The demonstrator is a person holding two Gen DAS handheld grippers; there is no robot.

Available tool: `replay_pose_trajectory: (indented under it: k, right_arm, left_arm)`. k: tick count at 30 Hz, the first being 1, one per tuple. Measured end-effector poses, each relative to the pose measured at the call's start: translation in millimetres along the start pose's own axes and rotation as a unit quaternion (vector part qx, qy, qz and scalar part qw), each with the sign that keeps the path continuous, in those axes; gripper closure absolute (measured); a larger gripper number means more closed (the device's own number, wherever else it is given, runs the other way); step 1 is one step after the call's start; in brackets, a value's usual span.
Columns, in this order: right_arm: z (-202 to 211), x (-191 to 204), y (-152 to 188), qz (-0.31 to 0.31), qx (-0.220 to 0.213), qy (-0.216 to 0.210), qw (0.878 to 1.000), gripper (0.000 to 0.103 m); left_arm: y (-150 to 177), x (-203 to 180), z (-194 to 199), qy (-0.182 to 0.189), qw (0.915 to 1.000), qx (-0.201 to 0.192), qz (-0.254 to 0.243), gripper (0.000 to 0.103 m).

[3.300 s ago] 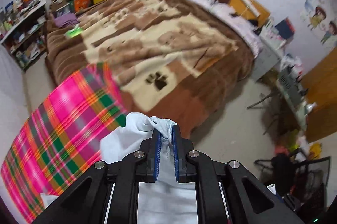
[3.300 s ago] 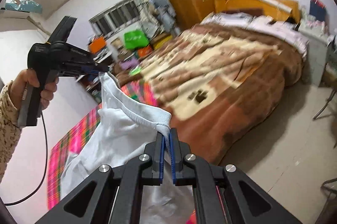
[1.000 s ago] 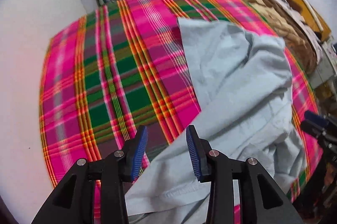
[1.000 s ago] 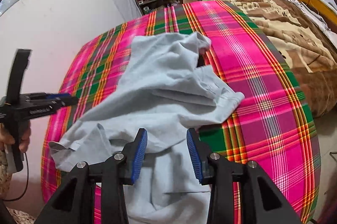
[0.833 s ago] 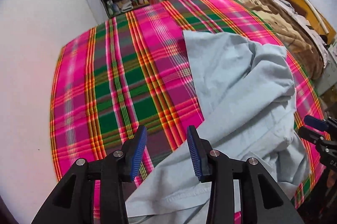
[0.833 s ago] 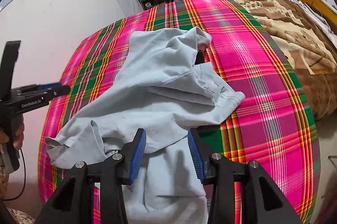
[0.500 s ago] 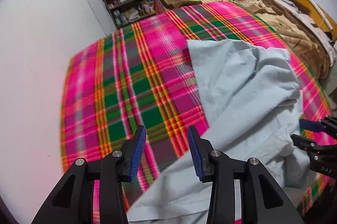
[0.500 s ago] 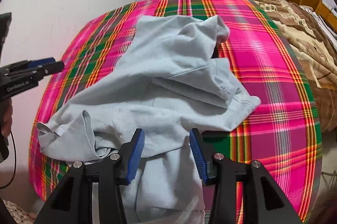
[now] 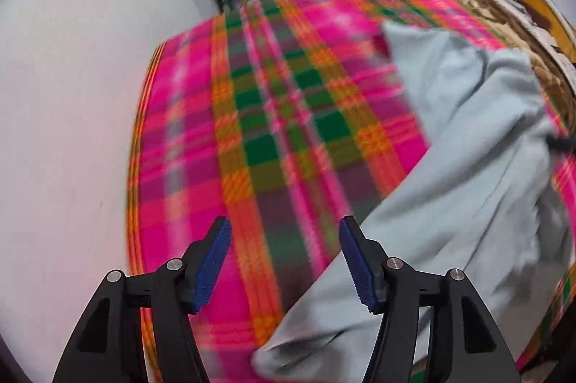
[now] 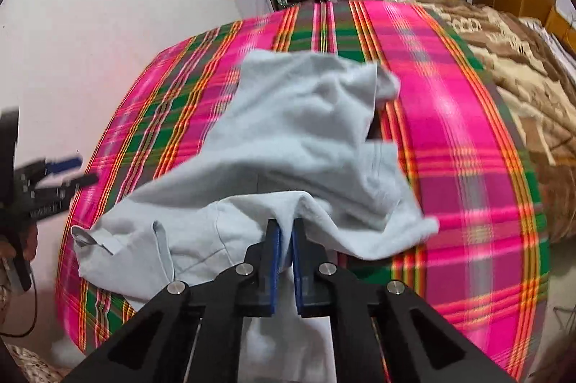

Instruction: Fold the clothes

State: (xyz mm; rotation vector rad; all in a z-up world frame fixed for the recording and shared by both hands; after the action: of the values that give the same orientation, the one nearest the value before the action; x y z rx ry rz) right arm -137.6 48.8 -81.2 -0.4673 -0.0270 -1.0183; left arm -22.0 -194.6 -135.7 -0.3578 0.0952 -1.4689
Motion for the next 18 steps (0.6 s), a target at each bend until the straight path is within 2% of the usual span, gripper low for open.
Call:
replay_pose_trajectory:
  k: [4,7,10,18]
  right_arm:
    - [12,11,-19,0.012,-0.016,-0.017,1.0,0.097]
    - [21,21,-37,0.014,-0.03,-0.037,0.999,0.098]
    - [29,32,-57,0.023,-0.044,-0.051,0.997,0.098]
    - [24,83,-141,0.095,-0.071,-0.06,0.991,0.098]
  left_arm:
    - [35,13,-9,-0.007,0.9997,0.02,-0.009,0.036]
    - [50,18,-11,0.019,0.9995,0.025,-0.004,0.036]
    - [57,20,-15,0.024,0.9994,0.023,-0.01,0.031]
    - [66,12,-17,0.036,0.9989,0.011,-0.027,0.031]
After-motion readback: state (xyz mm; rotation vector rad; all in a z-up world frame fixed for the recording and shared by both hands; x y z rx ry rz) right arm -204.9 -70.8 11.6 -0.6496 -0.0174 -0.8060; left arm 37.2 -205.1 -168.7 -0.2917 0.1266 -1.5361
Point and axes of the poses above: each gripper's, at about its wrist camera, not at the fingertips, and z roughly against the way its jaws point, x to its left, y to its underside, the point moved 7 cm from there along -z, roughly the way its jaws point, and after that the axes turned 8 degrees about x, right-handed, at the moved point
